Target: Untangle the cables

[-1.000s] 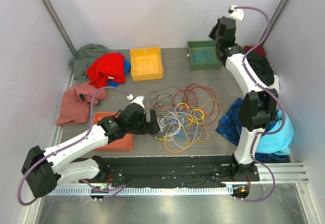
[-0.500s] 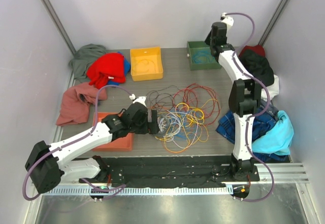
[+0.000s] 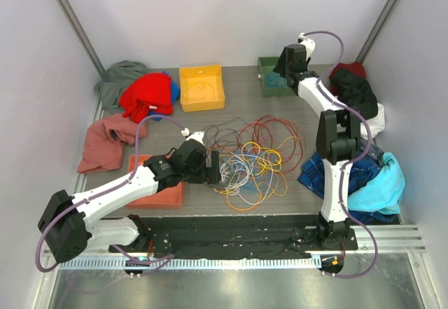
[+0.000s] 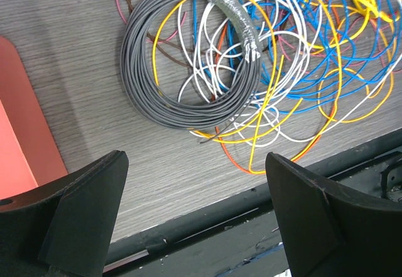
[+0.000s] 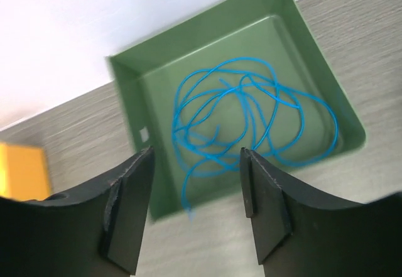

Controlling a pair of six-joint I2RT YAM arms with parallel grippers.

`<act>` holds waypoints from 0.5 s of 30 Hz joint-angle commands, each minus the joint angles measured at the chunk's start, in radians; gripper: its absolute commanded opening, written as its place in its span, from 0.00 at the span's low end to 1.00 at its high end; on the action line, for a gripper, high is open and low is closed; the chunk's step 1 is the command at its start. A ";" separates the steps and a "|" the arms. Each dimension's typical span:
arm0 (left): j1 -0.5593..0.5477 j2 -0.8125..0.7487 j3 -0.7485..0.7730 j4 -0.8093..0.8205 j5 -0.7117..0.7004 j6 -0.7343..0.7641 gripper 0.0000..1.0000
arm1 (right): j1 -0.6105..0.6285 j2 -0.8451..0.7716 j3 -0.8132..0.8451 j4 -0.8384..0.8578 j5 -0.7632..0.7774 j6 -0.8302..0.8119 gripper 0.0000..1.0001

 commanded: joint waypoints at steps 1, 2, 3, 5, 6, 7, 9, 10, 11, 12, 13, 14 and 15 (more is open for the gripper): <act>0.003 -0.055 -0.009 0.039 0.003 -0.015 0.96 | 0.076 -0.290 -0.131 0.075 0.024 0.000 0.65; 0.003 -0.080 -0.016 0.046 0.005 -0.021 0.96 | 0.113 -0.327 -0.217 0.075 0.024 0.000 0.66; 0.003 -0.092 -0.034 0.049 0.001 -0.035 0.96 | 0.137 -0.363 -0.265 0.076 0.024 -0.003 0.66; 0.003 -0.138 -0.052 0.054 -0.006 -0.047 0.96 | 0.182 -0.473 -0.416 0.088 0.041 -0.006 0.66; 0.003 -0.153 -0.060 0.059 -0.012 -0.058 0.96 | 0.235 -0.513 -0.469 0.095 0.055 -0.001 0.66; 0.003 -0.173 -0.080 0.062 -0.014 -0.064 0.96 | 0.260 -0.576 -0.519 0.101 0.069 0.005 0.66; 0.003 -0.225 -0.097 0.069 -0.022 -0.081 0.96 | 0.335 -0.643 -0.673 0.122 0.108 0.035 0.64; 0.003 -0.241 -0.114 0.071 -0.028 -0.085 0.96 | 0.355 -0.679 -0.726 0.122 0.107 0.051 0.64; 0.003 -0.256 -0.121 0.072 -0.029 -0.092 0.96 | 0.369 -0.749 -0.822 0.124 0.083 0.086 0.64; 0.003 -0.282 -0.129 0.077 -0.032 -0.096 0.96 | 0.391 -0.778 -0.861 0.121 0.022 0.094 0.63; 0.003 -0.293 -0.138 0.080 -0.031 -0.105 0.96 | 0.404 -0.809 -0.897 0.106 -0.011 0.094 0.61; 0.003 -0.305 -0.154 0.082 -0.029 -0.110 0.96 | 0.423 -0.863 -0.956 0.067 -0.023 0.088 0.60; 0.003 -0.322 -0.160 0.083 -0.029 -0.115 0.96 | 0.452 -0.897 -0.990 0.061 -0.014 0.068 0.60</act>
